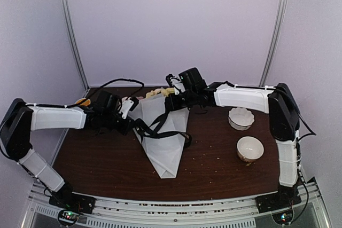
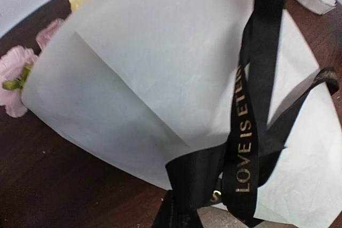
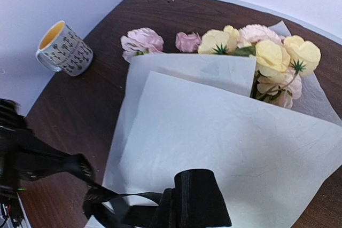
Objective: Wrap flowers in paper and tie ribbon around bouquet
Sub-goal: Cross the ribbon over the folded bouquet.
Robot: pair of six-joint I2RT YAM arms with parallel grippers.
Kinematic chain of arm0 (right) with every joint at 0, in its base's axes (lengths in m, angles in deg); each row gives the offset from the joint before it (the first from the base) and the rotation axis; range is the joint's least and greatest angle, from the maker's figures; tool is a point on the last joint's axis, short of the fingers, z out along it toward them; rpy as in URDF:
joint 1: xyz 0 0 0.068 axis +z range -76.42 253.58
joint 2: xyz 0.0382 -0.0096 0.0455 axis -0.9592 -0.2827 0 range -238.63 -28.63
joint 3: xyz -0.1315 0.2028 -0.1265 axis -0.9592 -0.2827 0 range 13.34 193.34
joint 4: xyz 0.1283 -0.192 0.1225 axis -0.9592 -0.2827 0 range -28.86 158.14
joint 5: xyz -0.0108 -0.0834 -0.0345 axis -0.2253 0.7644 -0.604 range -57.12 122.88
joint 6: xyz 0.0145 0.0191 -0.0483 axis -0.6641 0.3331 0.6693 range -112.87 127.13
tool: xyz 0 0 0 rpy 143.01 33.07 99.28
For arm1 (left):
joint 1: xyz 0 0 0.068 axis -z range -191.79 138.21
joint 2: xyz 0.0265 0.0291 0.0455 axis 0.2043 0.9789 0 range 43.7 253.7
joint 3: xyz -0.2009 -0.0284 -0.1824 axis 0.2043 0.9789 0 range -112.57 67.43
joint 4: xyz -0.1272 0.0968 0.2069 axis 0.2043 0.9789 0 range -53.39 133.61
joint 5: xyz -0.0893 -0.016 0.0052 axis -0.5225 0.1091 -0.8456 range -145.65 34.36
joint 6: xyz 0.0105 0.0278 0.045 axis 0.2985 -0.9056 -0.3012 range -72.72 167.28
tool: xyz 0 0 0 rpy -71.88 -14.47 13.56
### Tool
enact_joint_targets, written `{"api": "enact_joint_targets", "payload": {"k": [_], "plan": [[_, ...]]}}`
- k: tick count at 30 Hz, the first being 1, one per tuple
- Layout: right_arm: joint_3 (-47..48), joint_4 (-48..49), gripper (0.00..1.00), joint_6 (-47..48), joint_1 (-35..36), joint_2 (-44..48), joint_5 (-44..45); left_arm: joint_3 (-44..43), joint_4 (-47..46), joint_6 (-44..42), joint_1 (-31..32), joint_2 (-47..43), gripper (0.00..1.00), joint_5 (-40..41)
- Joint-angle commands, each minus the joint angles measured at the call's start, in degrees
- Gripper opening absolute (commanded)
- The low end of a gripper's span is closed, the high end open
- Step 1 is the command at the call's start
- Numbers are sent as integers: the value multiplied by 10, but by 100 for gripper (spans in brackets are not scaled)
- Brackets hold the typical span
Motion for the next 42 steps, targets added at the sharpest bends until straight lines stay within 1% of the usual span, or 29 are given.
{"api": "enact_joint_targets", "payload": {"k": [1, 8, 13, 15, 18, 20, 24, 25, 27, 28, 29, 30, 32, 35, 37, 39, 42], "plan": [[15, -23, 0, 20, -4, -40, 19, 14, -73, 6, 3, -62, 0, -20], [-30, -46, 0, 45, 0, -51, -19, 25, -100, 23, 2, -104, 0, -28], [-75, -34, 0, 47, 1, -35, -40, 28, -123, 45, 0, -131, 0, -4], [-80, -34, 0, 49, 0, -33, -43, 36, -127, 69, -10, -141, 0, 19], [-86, -35, 0, 52, 1, -32, -46, 58, -128, 137, -39, -154, 0, 59], [-89, -32, 0, 51, 1, -32, -47, 83, -133, 177, -53, -165, 0, 81], [-86, -33, 0, 51, 1, -35, -53, 150, -165, 235, -55, -189, 0, 106], [-86, -33, 0, 51, 1, -35, -54, 162, -163, 248, -55, -196, 6, 117], [-86, -33, 0, 50, 2, -34, -56, 173, -146, 256, -55, -205, 31, 134], [-85, -31, 0, 49, 2, -34, -57, 175, -137, 257, -55, -209, 41, 142], [-83, -32, 0, 48, 3, -36, -59, 175, -131, 251, -55, -215, 46, 150], [-79, -33, 0, 49, 4, -36, -59, 176, -127, 241, -55, -225, 48, 157], [-74, -37, 0, 49, 5, -37, -60, 173, -132, 201, -54, -250, 48, 152], [-73, -35, 0, 46, 5, -34, -64, 154, -153, 109, -39, -276, 44, 90], [-73, -34, 0, 45, 5, -32, -63, 149, -167, 58, -28, -291, 45, 54], [-72, -37, 0, 46, 5, -32, -60, 159, -188, 49, -27, -314, 46, 45], [-68, -42, 0, 47, 5, -29, -60, 183, -201, 49, -27, -352, 48, 84]]}}
